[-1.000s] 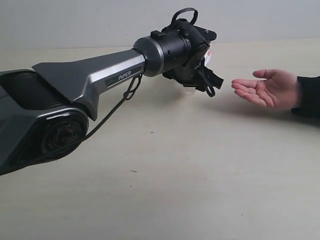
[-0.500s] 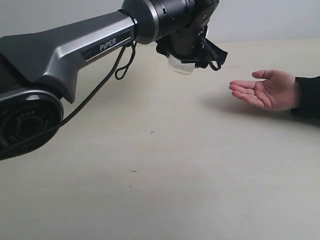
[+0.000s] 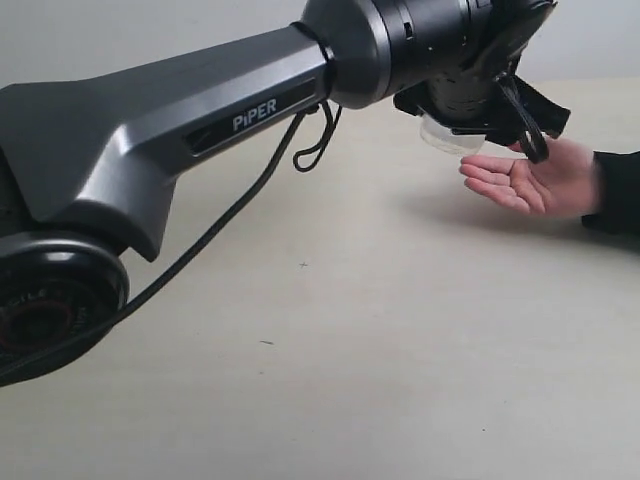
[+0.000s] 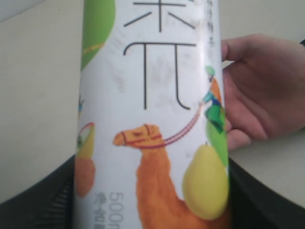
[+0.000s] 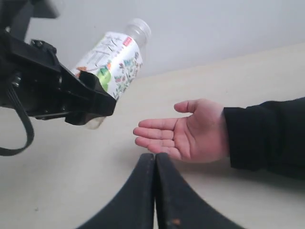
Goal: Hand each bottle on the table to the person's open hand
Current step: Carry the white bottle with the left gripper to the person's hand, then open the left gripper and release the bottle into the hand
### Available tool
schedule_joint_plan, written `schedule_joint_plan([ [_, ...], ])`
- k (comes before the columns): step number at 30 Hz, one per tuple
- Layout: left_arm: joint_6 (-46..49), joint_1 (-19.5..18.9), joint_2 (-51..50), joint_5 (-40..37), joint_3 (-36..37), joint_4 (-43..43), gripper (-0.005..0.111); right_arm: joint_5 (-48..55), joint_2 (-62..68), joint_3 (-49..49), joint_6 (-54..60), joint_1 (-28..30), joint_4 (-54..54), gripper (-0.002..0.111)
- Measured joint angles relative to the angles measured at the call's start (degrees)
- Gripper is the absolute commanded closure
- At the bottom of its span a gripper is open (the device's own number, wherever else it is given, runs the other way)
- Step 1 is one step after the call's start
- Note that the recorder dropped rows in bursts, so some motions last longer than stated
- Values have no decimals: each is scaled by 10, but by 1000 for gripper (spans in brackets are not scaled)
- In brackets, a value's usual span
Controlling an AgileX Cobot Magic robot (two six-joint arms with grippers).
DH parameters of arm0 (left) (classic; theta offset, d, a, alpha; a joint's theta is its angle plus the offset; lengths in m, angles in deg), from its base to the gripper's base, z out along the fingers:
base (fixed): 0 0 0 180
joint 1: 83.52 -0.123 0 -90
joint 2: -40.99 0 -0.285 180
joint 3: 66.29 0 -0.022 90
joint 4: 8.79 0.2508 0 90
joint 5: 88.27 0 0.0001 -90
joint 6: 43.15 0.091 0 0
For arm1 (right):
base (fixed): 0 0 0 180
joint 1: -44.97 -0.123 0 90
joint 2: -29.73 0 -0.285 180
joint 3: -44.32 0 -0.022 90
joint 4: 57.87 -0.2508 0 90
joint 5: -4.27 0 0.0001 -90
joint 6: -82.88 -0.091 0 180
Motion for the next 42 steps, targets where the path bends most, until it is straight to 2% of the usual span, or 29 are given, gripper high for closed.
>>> schedule_joint_plan([
  [5, -13, 9, 0, 22, 0, 0, 107, 2, -101, -23, 1, 0, 0, 108],
  [16, -21, 18, 0, 6, 0, -9, 107, 38, -255, -32, 1, 0, 10, 108],
  [31, -77, 41, -4, 33, 0, -31, 107, 52, -266, -32, 1, 0, 25, 108],
  [42, -178, 42, -49, 126, 0, -32, 107, 57, -266, -32, 1, 0, 25, 108],
])
